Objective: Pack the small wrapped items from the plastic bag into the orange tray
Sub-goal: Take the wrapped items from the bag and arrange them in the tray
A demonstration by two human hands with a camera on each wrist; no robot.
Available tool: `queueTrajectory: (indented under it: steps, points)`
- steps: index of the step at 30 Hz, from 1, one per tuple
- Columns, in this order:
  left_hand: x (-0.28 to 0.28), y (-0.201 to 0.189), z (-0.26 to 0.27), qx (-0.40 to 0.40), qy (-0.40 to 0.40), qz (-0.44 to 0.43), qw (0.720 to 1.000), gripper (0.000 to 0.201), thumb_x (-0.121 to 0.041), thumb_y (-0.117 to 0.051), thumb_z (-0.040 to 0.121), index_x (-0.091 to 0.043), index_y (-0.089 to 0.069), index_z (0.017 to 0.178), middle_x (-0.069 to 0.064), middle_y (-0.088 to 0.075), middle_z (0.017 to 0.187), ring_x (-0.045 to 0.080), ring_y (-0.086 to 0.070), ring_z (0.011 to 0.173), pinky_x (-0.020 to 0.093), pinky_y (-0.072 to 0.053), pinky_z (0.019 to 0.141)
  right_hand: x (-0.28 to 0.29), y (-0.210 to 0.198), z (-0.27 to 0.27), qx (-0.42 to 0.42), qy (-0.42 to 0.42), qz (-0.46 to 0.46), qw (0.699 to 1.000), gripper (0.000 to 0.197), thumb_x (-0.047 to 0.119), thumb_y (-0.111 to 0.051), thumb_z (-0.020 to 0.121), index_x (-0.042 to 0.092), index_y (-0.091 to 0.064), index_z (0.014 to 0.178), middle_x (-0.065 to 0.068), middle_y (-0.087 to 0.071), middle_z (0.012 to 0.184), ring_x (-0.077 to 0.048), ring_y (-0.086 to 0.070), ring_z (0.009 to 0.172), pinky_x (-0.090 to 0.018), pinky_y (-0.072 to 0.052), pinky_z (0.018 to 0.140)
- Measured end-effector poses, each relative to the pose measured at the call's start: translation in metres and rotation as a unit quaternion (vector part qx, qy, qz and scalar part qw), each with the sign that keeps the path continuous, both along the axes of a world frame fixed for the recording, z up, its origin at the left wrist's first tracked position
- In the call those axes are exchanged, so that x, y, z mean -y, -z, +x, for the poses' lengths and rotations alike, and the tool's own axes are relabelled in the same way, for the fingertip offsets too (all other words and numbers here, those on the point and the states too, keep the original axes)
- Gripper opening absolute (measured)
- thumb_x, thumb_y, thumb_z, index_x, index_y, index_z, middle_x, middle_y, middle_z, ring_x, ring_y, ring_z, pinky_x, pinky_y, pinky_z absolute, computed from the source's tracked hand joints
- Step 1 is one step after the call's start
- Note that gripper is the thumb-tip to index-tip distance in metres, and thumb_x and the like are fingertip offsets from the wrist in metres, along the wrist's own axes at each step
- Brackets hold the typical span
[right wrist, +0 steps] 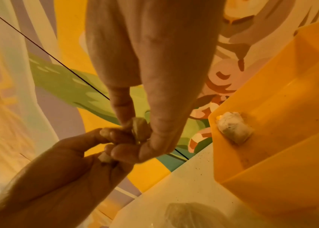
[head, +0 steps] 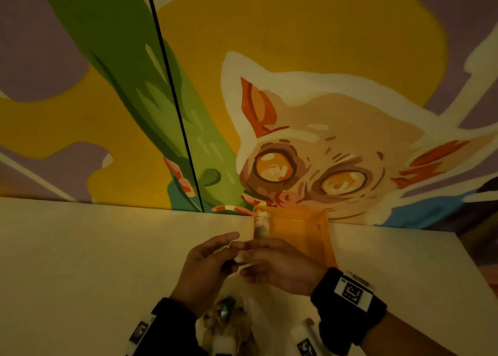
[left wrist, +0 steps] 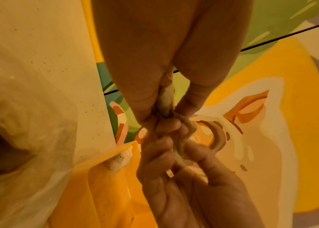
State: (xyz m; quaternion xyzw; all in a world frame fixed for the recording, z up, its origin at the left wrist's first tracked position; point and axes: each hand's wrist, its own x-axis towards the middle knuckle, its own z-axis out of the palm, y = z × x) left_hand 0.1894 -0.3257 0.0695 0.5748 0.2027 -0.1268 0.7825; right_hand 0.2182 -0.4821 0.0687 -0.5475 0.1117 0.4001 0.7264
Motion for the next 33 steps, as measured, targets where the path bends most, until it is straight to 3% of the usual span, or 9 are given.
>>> queueTrajectory:
  steps: [3,10,13,17,20,22,26,30,33]
  points:
    - [-0.001,0.004,0.000,0.007,-0.013,0.036,0.999,0.020,0.000,-0.060,0.090,-0.008,-0.072,0.104,0.014,-0.073,0.090,0.022,-0.060,0.073,0.031,-0.050,0.065,0.007,0.005,-0.004,0.036,0.059,-0.052,0.996,0.022,0.000,-0.064,0.088,0.006,-0.062,0.109,-0.013,-0.068,0.091,-0.021,-0.068,0.078,-0.030,-0.057,0.072]
    - [0.007,0.007,-0.009,-0.006,0.041,0.059,0.997,0.012,-0.013,-0.066,0.089,-0.011,-0.074,0.098,0.012,-0.072,0.091,0.021,-0.061,0.074,0.031,-0.052,0.068,0.010,0.009,-0.008,0.051,0.172,-0.043,0.983,0.025,0.007,-0.067,0.088,0.004,-0.059,0.112,-0.014,-0.063,0.117,-0.027,-0.071,0.094,-0.033,-0.059,0.074]
    - [0.012,0.009,-0.011,0.020,0.095,0.099,0.990,0.013,-0.018,-0.071,0.085,-0.015,-0.074,0.097,0.015,-0.071,0.092,0.015,-0.061,0.070,0.027,-0.052,0.066,0.009,0.012,-0.014,0.078,0.144,-0.070,0.984,0.023,0.013,-0.069,0.087,0.009,-0.063,0.108,-0.011,-0.066,0.114,-0.027,-0.069,0.100,-0.039,-0.059,0.082]
    - [0.012,0.012,-0.008,0.083,0.109,0.171,0.976,0.007,-0.016,-0.069,0.086,-0.017,-0.076,0.085,0.002,-0.067,0.071,0.010,-0.056,0.062,0.023,-0.049,0.060,0.014,0.014,-0.017,0.090,0.119,-0.092,0.984,0.024,0.015,-0.070,0.086,0.010,-0.066,0.109,-0.010,-0.069,0.112,-0.028,-0.067,0.103,-0.040,-0.058,0.086]
    - [0.008,0.015,-0.003,0.108,0.100,0.226,0.963,0.011,-0.012,-0.068,0.088,-0.013,-0.074,0.080,0.001,-0.063,0.062,0.010,-0.054,0.055,0.021,-0.048,0.055,0.022,0.014,-0.016,0.152,0.068,-0.128,0.978,0.020,0.023,-0.071,0.086,0.018,-0.069,0.105,-0.001,-0.072,0.106,-0.020,-0.068,0.099,-0.030,-0.059,0.081]
    - [0.007,0.016,0.000,0.117,0.107,0.248,0.956,0.011,-0.010,-0.066,0.088,-0.009,-0.073,0.079,0.001,-0.061,0.061,0.007,-0.052,0.052,0.018,-0.046,0.052,0.027,0.013,-0.014,0.227,0.012,-0.197,0.954,0.016,0.026,-0.073,0.084,0.028,-0.068,0.099,0.008,-0.071,0.103,-0.011,-0.066,0.097,-0.024,-0.056,0.082]
    - [0.009,0.020,0.005,0.122,0.124,0.267,0.948,0.013,-0.009,-0.065,0.088,-0.012,-0.073,0.079,-0.002,-0.064,0.063,0.007,-0.055,0.056,0.019,-0.046,0.051,0.033,0.017,-0.006,0.324,-0.073,-0.296,0.896,0.009,0.030,-0.073,0.084,0.035,-0.068,0.091,0.015,-0.068,0.097,-0.006,-0.062,0.094,-0.019,-0.049,0.082]
    - [0.011,0.022,0.006,0.084,0.077,0.252,0.961,0.012,-0.010,-0.063,0.090,-0.017,-0.072,0.093,0.002,-0.070,0.079,0.017,-0.065,0.072,0.024,-0.054,0.060,0.041,0.024,0.010,0.311,-0.081,-0.331,0.887,0.006,0.027,-0.070,0.087,0.027,-0.067,0.092,0.013,-0.064,0.090,-0.005,-0.060,0.084,-0.016,-0.045,0.072]
    - [0.009,0.023,0.005,0.047,0.036,0.191,0.980,0.017,-0.006,-0.060,0.091,-0.014,-0.068,0.104,0.010,-0.071,0.094,0.026,-0.069,0.084,0.029,-0.058,0.068,0.045,0.033,0.028,0.281,-0.070,-0.357,0.888,0.013,0.026,-0.071,0.086,0.030,-0.062,0.079,0.011,-0.063,0.083,-0.010,-0.061,0.079,-0.023,-0.049,0.070]
